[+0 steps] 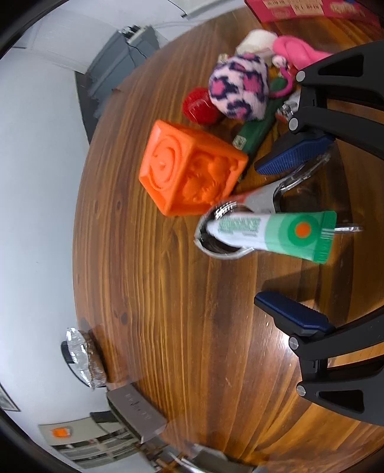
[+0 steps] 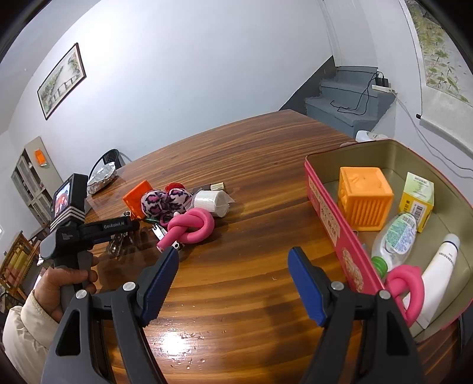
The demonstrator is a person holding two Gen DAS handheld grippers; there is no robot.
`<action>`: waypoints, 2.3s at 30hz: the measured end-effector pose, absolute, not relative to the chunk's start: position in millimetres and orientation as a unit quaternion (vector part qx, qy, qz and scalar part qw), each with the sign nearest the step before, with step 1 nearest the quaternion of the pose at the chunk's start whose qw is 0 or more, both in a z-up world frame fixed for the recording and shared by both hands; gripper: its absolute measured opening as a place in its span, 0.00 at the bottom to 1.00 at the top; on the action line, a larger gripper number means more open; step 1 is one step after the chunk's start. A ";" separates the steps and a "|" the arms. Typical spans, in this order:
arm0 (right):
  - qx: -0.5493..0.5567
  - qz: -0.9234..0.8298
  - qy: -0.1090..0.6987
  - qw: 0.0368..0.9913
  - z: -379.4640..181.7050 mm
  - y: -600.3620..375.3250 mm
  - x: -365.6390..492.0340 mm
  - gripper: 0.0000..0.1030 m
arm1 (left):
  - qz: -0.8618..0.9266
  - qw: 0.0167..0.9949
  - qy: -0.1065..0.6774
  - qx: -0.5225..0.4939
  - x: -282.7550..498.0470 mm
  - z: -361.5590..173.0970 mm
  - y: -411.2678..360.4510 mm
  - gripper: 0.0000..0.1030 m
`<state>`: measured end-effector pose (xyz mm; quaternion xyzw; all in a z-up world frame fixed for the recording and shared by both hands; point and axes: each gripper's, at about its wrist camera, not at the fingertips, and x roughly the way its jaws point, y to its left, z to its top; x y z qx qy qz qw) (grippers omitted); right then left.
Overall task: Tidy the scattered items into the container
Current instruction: 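Return the left gripper to the pile and grasp the silver clip with green tube, then lift the silver clip with the left gripper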
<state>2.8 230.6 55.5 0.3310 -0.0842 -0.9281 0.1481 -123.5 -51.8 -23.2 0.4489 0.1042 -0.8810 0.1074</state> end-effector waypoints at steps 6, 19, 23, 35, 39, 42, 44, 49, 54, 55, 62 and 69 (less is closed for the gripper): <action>0.329 -0.929 -0.084 0.146 55.7 231.8 3.7 0.78 | -0.887 0.109 0.093 0.440 -109.6 -23.3 -57.7 0.71; 0.334 -0.927 -0.075 0.152 49.6 227.6 4.5 0.78 | -0.898 0.073 0.067 0.429 -69.3 -21.6 -57.3 0.46; 0.334 -0.926 -0.071 0.162 47.8 223.4 5.4 0.78 | -0.903 0.056 0.071 0.421 -40.4 -17.5 -57.4 0.45; 0.330 -0.920 -0.039 0.207 42.7 194.3 16.7 0.78 | -0.920 0.003 0.058 0.388 19.3 -9.5 -64.9 0.37; 0.333 -0.915 -0.031 0.224 42.2 178.9 20.7 0.78 | -0.920 -0.015 0.050 0.388 21.2 -17.0 -67.8 0.36; 0.325 -0.914 -0.008 0.245 46.6 160.1 25.6 0.78 | -0.918 -0.031 0.043 0.392 25.8 -18.5 -66.1 0.36; 0.316 -0.912 0.008 0.260 50.0 146.4 30.2 0.78 | -0.922 -0.040 0.048 0.382 32.6 -13.9 -66.0 0.36; 0.322 -0.904 0.013 0.280 45.1 126.7 33.8 0.78 | -0.932 -0.046 0.063 0.353 40.9 6.5 -74.6 0.36; 0.331 -0.900 0.011 0.285 40.3 121.4 34.2 0.78 | -0.942 -0.046 0.066 0.326 53.2 30.7 -78.5 0.36; 0.329 -0.899 0.014 0.288 40.7 119.3 35.7 0.78 | -0.943 -0.045 0.067 0.324 55.7 33.7 -79.6 0.36; 0.327 -0.884 0.066 0.327 42.2 92.9 43.2 0.78 | -0.944 -0.014 0.075 0.322 63.2 37.2 -93.0 0.36; 0.397 -0.848 0.040 0.349 32.2 62.0 29.6 0.78 | -0.935 0.035 0.109 0.334 56.4 19.0 -123.6 0.36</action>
